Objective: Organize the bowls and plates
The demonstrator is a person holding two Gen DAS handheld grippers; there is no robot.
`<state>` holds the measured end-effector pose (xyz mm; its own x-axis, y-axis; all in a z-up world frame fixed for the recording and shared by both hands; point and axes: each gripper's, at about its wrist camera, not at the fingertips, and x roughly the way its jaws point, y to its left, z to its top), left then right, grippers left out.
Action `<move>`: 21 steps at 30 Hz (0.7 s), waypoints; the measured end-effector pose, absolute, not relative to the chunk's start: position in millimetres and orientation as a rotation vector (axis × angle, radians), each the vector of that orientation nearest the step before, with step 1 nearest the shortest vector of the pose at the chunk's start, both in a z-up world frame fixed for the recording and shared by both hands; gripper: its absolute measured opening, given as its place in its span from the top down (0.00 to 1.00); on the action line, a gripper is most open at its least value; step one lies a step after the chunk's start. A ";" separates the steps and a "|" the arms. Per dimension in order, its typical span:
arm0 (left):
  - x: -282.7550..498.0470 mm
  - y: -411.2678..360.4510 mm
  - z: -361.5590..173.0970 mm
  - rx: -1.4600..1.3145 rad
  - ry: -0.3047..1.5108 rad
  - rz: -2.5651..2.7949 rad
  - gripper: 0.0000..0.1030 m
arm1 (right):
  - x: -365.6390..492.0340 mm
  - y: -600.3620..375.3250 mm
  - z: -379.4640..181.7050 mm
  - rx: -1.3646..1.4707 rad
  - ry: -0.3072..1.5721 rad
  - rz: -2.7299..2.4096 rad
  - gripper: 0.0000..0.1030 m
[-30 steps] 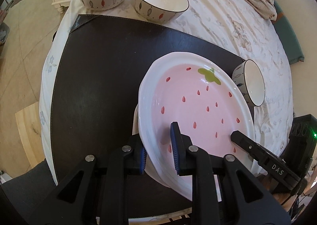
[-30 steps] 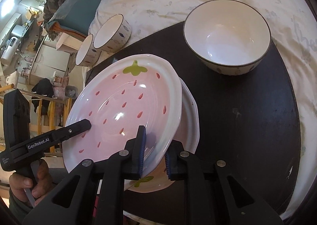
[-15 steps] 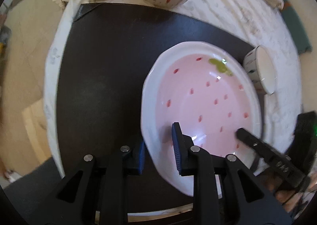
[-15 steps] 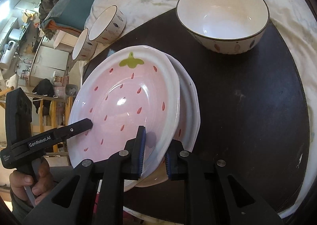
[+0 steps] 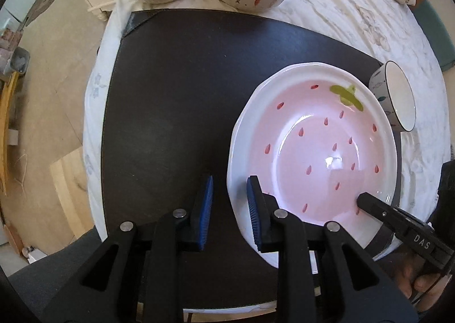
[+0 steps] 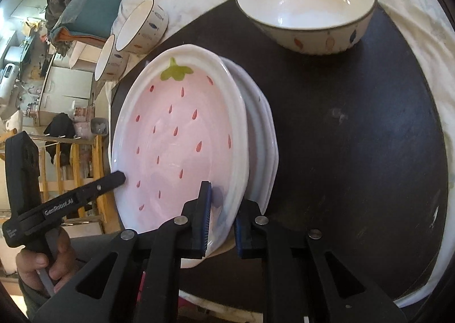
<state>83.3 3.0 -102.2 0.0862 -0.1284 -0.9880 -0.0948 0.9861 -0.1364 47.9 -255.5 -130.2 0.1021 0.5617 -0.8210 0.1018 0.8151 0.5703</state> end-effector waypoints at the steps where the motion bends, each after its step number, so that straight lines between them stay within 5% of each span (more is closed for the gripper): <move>1: 84.2 2.4 -103.1 -0.184 1.490 -0.028 0.79 | 47.5 -254.9 -129.9 0.564 1.450 0.369 0.85; 7: 87.2 -1.9 -113.0 -0.148 1.506 -0.024 0.65 | 49.1 -253.9 -130.3 0.573 1.474 0.359 0.82; 21: 94.6 -23.5 -122.4 -0.067 1.488 -0.065 0.60 | 52.4 -248.0 -127.3 0.535 1.518 0.367 0.81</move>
<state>94.6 -23.5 -122.4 0.0816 -0.0851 -0.9930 0.0025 0.9964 -0.0852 52.4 -248.0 -127.3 0.0334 0.5434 -0.8388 0.1007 0.8332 0.5437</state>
